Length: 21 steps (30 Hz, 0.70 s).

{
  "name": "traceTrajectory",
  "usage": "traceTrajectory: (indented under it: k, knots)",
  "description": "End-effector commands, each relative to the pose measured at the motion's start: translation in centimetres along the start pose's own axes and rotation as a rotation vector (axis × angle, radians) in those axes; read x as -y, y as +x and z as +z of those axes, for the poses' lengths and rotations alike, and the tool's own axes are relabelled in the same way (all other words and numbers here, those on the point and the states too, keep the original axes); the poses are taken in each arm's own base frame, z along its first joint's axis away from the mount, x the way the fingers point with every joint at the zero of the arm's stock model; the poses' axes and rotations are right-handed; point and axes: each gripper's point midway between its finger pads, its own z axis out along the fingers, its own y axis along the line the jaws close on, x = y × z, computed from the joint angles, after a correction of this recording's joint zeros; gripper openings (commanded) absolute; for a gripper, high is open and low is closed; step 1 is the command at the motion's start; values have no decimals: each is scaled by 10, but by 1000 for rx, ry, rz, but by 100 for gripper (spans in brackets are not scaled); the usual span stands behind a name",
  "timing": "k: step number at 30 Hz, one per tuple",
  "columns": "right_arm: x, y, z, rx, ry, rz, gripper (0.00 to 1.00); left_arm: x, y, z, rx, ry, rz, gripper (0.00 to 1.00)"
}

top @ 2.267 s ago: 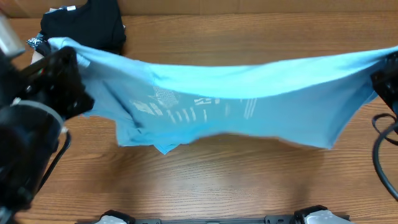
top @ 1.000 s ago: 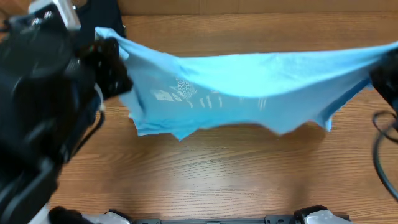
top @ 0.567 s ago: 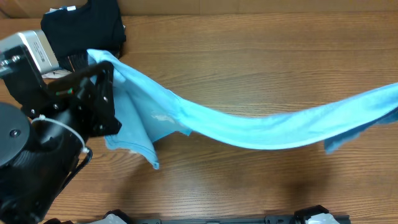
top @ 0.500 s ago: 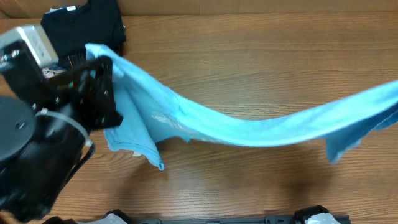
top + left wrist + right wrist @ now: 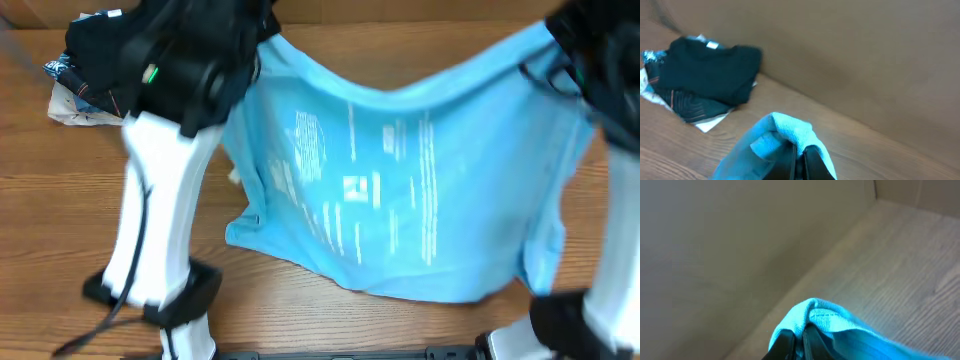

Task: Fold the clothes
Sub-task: 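Lay the stretched shirt flat on the table with both grippers, then release the shirt and raise both grippers away from it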

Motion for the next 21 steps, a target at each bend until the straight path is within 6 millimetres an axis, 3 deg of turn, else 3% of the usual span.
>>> traceTrajectory:
  k: [1,6,7,8,11,12,14,17,21]
  knots:
    - [3,7,65,-45,69,2,4,-9,6,64,-22,-82,13,4]
    - [4,16,142,-68,105,-32,5,4,27,141,-46,-84,79,5]
    - [3,20,156,-86,100,-45,15,6,31,154,-47,-85,94,10]
    - [4,26,169,-106,99,-57,40,8,37,165,-53,-83,108,32]
    - [10,41,197,-154,115,-94,98,13,63,201,-96,-82,173,74]
    - [14,47,204,-170,130,-112,100,11,73,210,-112,-92,195,100]
    - [18,52,207,-191,146,-140,100,8,86,221,-143,-109,231,100]
    - [24,55,202,-211,163,-174,100,1,97,222,-185,-130,253,100]
    - [31,55,183,-239,180,-183,100,3,86,202,-175,-120,250,100]
